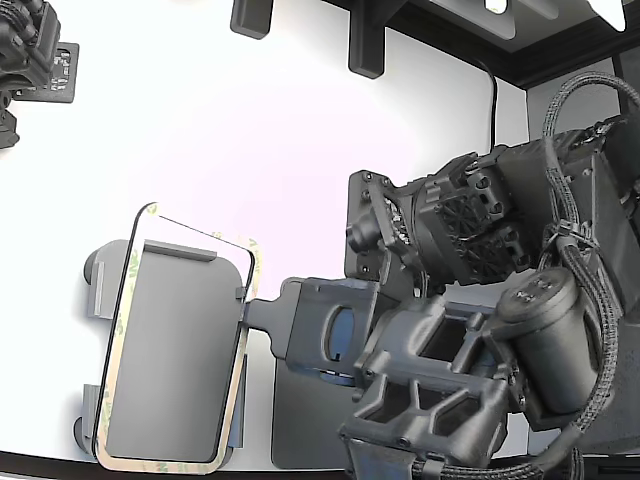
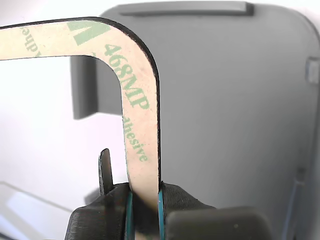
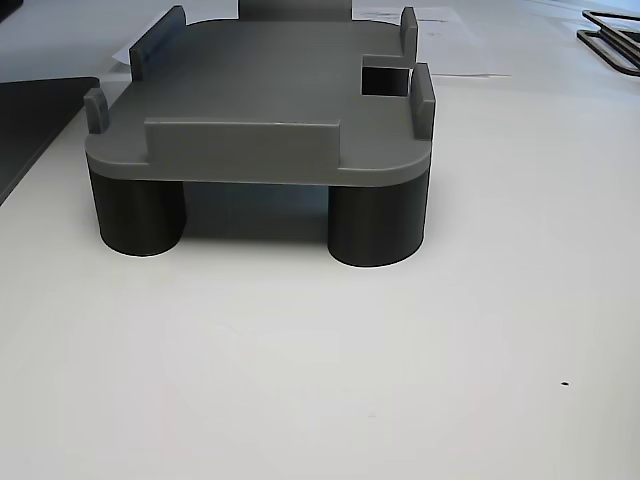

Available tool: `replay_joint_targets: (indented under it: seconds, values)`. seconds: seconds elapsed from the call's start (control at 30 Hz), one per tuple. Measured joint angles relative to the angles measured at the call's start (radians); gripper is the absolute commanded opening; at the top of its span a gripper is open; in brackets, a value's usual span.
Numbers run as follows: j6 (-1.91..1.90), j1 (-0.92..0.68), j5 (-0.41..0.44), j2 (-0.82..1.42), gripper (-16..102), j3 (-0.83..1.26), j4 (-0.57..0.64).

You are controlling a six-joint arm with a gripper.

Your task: Move top rectangular frame to the holder.

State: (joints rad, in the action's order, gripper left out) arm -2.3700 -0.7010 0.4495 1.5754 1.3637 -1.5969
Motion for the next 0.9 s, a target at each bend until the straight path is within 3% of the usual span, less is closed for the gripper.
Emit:
replay_joint_targets:
  seconds: [0.1,0.23,0.4,0.9]
  values:
    - [-0.055,-0.002,-0.058,0.049,-13,0.109,0.069]
    - [-0.018,-0.014,-0.074,0.094,-13,0.23,0.138]
    - [0.028,-0.015,-0.137,0.107,-13,0.305,0.163]
    - [0.121,0.035,-0.155,0.072,-13,0.336,0.222]
